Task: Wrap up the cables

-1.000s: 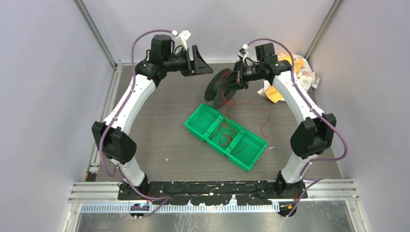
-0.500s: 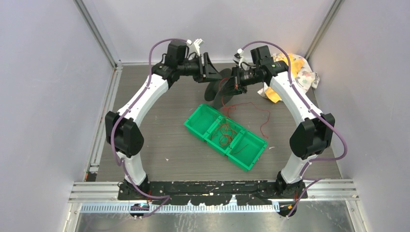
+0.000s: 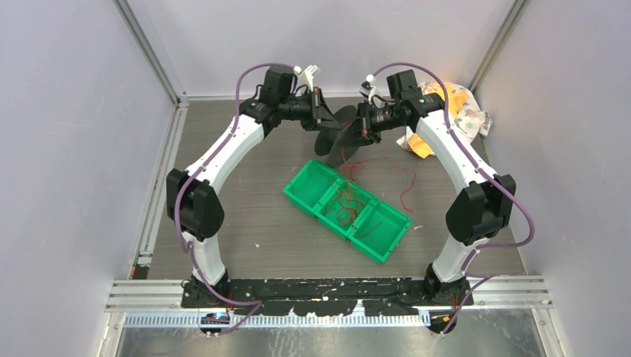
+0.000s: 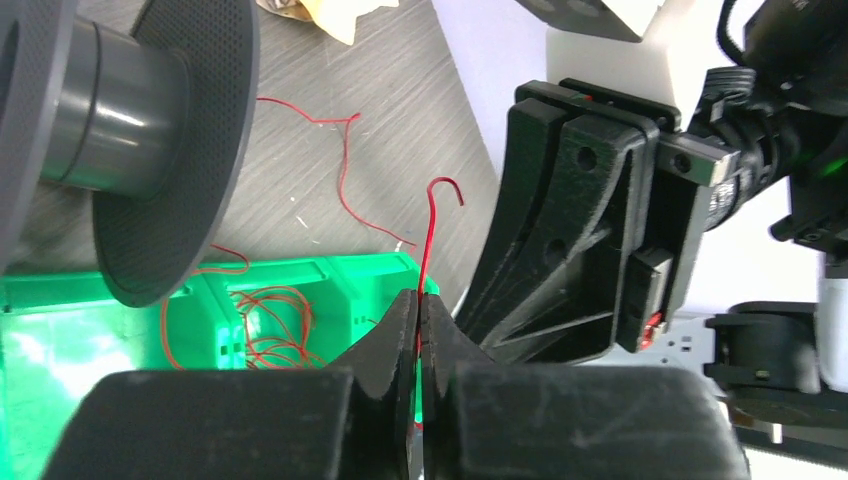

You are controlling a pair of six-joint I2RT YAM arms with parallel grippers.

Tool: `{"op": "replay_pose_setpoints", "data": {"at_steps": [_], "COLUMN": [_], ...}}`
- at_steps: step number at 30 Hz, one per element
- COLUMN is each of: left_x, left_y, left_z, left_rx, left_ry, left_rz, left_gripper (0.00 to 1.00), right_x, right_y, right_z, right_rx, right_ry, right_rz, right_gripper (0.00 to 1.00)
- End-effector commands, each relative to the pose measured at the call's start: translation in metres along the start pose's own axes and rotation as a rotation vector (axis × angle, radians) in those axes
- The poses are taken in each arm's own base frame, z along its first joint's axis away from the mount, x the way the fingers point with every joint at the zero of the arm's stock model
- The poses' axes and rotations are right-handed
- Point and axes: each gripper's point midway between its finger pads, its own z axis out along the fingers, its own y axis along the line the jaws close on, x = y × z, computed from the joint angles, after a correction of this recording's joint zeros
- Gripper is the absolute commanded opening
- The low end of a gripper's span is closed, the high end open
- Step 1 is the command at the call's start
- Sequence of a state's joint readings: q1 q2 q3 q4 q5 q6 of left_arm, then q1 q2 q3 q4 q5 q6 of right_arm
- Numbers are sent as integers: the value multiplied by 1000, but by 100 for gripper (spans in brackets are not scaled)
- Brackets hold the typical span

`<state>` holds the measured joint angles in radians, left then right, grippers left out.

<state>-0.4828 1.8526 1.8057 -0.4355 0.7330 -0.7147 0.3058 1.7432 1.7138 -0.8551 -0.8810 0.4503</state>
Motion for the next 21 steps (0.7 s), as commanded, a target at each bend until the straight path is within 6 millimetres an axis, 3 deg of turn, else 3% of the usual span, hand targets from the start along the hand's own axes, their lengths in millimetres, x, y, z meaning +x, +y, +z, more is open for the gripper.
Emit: {"op": "replay_pose_setpoints", "data": {"at_steps": [1,7,12,13,15,17,21], "left_x": [-5,-16,-13,-12,-14,-19,-30], "left_y": [-6,-21,-20,-19,-18,-17,-15], "left_z": [-4,-17,-18,-19,-22,-28,-46], "left_rx": [-15,-19,-31,-37,-62,-102,-221], "left_ry": [-19,-71,-57,-56,-73,-102,-179], "left_rz": [37,78,75,72,60,46,-17], "left_gripper": [1,1,1,1,0,1,0], "right_x": [-1,2,2,1,-1,-6,-15], "right_y": [32,34,34,33,30,22,16], "right_z": [-21,-24,-24,-23,-25,-31,-55], "right_rx": [-34,-32,-32,-30,8,90,246], "right_ry": [-49,-49,-49,-50,-63,-102,-218], "right_rz": [-90,-103,-101,-99,-101,-112,-195], "right_gripper": [0,1,1,9,48,69,80]}}
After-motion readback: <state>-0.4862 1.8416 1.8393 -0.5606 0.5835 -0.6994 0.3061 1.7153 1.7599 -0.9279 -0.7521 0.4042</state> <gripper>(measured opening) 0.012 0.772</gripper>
